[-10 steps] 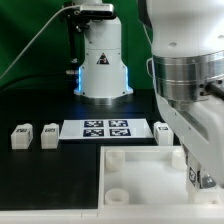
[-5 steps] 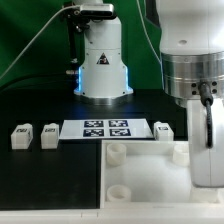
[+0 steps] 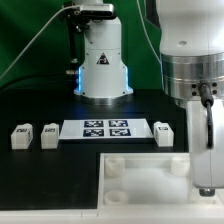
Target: Assemble one leg
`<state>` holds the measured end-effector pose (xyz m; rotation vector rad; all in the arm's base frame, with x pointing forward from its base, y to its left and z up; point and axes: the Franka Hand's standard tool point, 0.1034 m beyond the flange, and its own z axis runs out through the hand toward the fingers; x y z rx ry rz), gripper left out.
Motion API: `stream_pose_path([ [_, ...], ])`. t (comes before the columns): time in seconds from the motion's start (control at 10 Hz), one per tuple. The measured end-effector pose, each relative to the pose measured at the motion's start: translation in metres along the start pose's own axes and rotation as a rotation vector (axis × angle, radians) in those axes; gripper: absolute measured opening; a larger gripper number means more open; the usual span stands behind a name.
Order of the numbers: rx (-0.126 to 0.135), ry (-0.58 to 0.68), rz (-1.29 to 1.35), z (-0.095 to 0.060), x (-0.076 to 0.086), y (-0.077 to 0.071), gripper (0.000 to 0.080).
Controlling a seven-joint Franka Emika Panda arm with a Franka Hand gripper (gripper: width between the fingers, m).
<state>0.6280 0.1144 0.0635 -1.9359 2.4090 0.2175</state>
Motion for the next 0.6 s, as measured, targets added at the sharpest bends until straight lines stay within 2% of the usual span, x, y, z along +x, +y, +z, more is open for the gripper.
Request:
stream_pose_path([
  [0.2, 0.001, 0.0, 0.0, 0.0, 0.0, 0.0, 0.0646],
  [0.5, 0.032, -0.03, -0.007, -0.033, -0.013, 0.004, 0.0649],
  [0.6, 0.027, -0.026, -0.006, -0.029, -0.011, 0.004, 0.0649],
])
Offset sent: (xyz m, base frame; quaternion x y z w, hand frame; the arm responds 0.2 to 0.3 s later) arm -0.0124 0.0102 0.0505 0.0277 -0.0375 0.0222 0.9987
